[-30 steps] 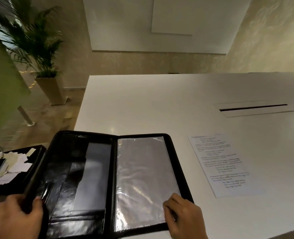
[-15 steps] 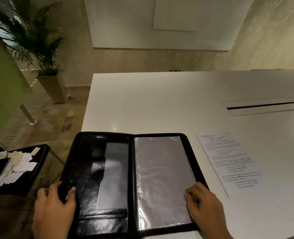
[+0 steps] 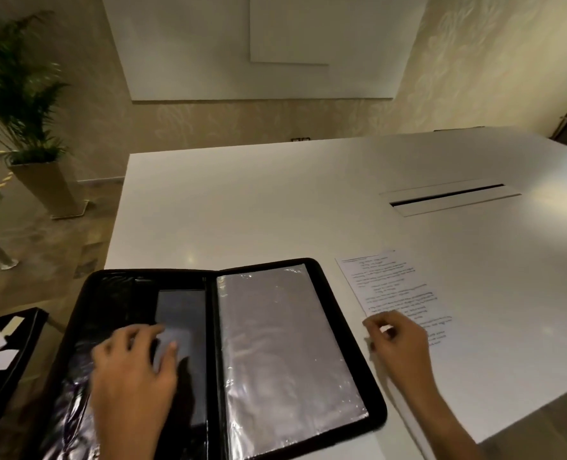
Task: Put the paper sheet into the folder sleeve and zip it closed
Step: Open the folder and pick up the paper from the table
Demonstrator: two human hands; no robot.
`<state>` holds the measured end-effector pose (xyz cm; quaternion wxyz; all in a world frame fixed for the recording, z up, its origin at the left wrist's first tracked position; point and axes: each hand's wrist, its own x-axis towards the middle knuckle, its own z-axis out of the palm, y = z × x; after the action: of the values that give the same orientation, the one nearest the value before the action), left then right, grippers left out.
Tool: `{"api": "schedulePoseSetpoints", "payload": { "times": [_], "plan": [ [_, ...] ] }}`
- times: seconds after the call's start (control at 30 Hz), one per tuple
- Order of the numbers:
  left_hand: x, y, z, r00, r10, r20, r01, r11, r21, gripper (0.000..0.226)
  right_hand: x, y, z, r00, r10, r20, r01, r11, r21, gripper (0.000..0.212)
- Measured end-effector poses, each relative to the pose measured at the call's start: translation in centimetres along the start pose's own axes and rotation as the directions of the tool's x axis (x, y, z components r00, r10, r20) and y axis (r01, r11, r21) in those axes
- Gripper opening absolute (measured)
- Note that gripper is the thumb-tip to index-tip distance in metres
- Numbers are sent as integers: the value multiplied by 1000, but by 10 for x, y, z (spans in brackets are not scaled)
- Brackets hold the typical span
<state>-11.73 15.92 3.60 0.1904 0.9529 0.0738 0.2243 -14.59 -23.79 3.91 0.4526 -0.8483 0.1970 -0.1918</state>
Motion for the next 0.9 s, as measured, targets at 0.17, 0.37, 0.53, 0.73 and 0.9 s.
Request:
{"api": "schedulePoseSetpoints", "payload": {
  "times": [0.17, 0.37, 0.53, 0.73, 0.9],
  "plan": [
    [10, 84, 29, 979, 158, 127, -132, 973, -191, 19, 77, 29, -52, 991, 91, -95, -115, 953, -280, 16],
    [17, 171, 74, 942, 177, 287, -65, 931, -359, 15, 135, 65, -87, 943, 328, -49, -293, 758, -582, 64],
    [24, 242, 118, 858, 98, 504, 216, 821, -528, 27, 159, 81, -84, 929, 370, 6, -273, 697, -663, 69],
    [-1, 315, 141, 633, 0, 774, 680, 477, -556, 72, 171, 88, -73, 938, 344, 43, -221, 687, -692, 75],
    [-22, 337, 144, 587, -8, 810, 741, 407, -533, 83, 183, 93, -72, 912, 403, 75, -262, 713, -650, 86]
  ]
}}
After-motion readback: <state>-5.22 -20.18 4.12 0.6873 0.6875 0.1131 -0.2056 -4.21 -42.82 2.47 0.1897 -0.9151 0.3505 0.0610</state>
